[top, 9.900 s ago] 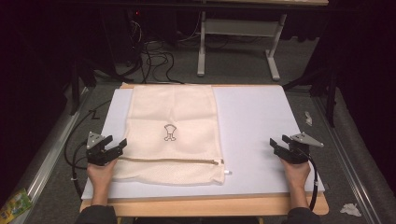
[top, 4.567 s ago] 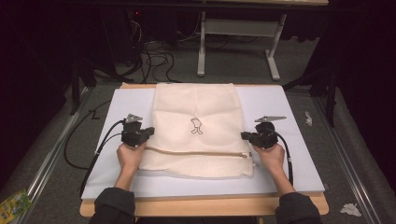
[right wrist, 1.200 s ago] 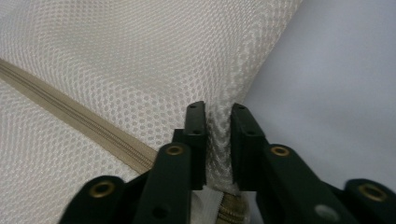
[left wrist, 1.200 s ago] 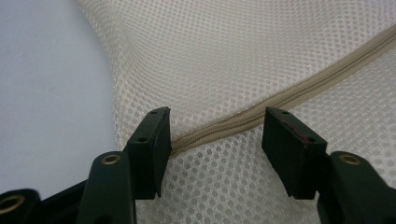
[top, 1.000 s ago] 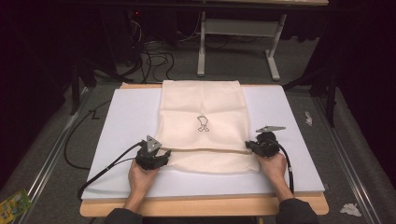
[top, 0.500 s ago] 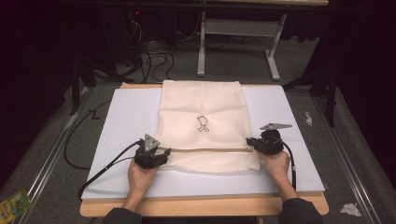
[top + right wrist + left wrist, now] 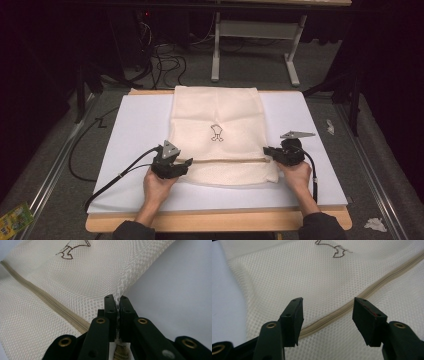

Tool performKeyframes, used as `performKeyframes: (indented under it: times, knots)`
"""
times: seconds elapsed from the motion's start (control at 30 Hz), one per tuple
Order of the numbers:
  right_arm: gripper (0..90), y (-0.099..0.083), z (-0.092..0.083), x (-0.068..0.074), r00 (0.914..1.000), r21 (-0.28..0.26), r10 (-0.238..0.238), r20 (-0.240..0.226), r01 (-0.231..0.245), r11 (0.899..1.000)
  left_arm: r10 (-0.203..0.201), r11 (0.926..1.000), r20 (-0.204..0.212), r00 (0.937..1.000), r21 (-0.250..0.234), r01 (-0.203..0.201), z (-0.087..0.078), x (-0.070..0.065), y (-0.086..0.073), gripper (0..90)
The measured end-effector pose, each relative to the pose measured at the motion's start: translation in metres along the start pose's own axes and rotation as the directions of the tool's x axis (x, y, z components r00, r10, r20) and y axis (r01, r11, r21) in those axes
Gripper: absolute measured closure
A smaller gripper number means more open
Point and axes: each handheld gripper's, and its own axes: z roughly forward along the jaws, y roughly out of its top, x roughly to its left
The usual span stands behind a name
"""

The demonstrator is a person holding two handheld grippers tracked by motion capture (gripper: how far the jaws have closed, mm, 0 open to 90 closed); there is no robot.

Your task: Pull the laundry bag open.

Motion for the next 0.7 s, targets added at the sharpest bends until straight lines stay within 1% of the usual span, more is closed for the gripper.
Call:
performKeyframes:
  times: [0.03,0.1,0.13,0.2,0.27,0.33,0.37,0.4,0.43,0.47,0.5,0.57,0.6,0.63,0.67,0.7]
  knots:
    - [88.4,0.003,-0.003,0.001,0.9999,-0.007,-0.013,-0.003,0.013,1.000,-0.001,1.0000,0.016,0.9999,-0.006,0.001,0.002,-0.003,0.003,42.6]
    - [88.4,0.004,-0.004,0.002,0.9999,-0.009,-0.012,-0.005,0.012,1.000,0.010,0.9999,0.027,0.9996,-0.004,-0.010,0.005,-0.008,0.007,42.8]
    - [88.4,0.007,-0.007,0.004,0.9997,-0.024,-0.025,-0.007,0.024,0.999,0.010,0.9999,0.040,0.9991,-0.006,-0.010,0.006,-0.010,0.009,43.0]
    - [88.4,0.008,-0.008,0.006,0.9996,-0.021,-0.028,-0.005,0.028,0.999,0.020,0.9998,0.052,0.9984,-0.007,-0.020,0.009,-0.015,0.013,43.1]
    - [88.4,0.011,-0.006,0.008,0.9987,0.001,-0.050,0.003,0.050,0.999,0.023,0.9997,0.071,0.9972,-0.011,-0.022,0.012,-0.019,0.015,43.4]
    - [88.4,0.012,-0.006,0.008,0.9983,0.006,-0.057,0.006,0.057,0.998,0.031,0.9995,0.078,0.9965,-0.009,-0.030,0.015,-0.023,0.017,43.7]
    - [88.4,0.013,-0.007,0.009,0.9986,0.003,-0.052,0.005,0.052,0.999,0.030,0.9995,0.085,0.9959,-0.008,-0.029,0.017,-0.025,0.018,43.8]
    - [88.4,0.016,-0.010,0.008,0.9988,-0.013,-0.049,-0.003,0.049,0.999,0.024,0.9997,0.104,0.9943,-0.009,-0.023,0.021,-0.029,0.019,44.1]
    - [88.4,0.016,-0.010,0.008,0.9988,-0.013,-0.049,-0.003,0.049,0.999,0.024,0.9997,0.104,0.9943,-0.009,-0.023,0.021,-0.029,0.019,44.3]
    - [88.4,0.017,-0.009,0.009,0.9985,-0.008,-0.055,-0.002,0.055,0.998,0.025,0.9997,0.112,0.9934,-0.009,-0.024,0.022,-0.030,0.020,44.3]
    - [88.4,0.018,-0.007,0.011,0.9979,0.009,-0.065,0.004,0.065,0.998,0.023,0.9997,0.119,0.9927,-0.010,-0.022,0.024,-0.032,0.020,44.6]
    - [88.4,0.020,-0.008,0.012,0.9975,0.009,-0.070,0.010,0.069,0.998,0.024,0.9997,0.133,0.9908,-0.013,-0.023,0.026,-0.035,0.023,45.2]
    - [88.4,0.021,-0.010,0.011,0.9988,-0.014,-0.047,-0.012,0.047,0.999,0.023,0.9996,0.147,0.9889,-0.019,-0.021,0.028,-0.038,0.025,46.0]
    - [88.4,0.021,-0.008,0.012,0.9983,0.007,-0.058,-0.006,0.058,0.998,0.023,0.9996,0.147,0.9889,-0.019,-0.021,0.028,-0.038,0.025,46.3]
    - [88.4,0.021,-0.005,0.014,0.9970,0.029,-0.078,0.007,0.077,0.997,0.029,0.9994,0.146,0.9888,-0.020,-0.027,0.029,-0.040,0.026,47.0]
    - [88.4,0.021,-0.005,0.014,0.9970,0.029,-0.078,0.007,0.077,0.997,0.035,0.9992,0.147,0.9884,-0.022,-0.032,0.030,-0.042,0.028,47.0]
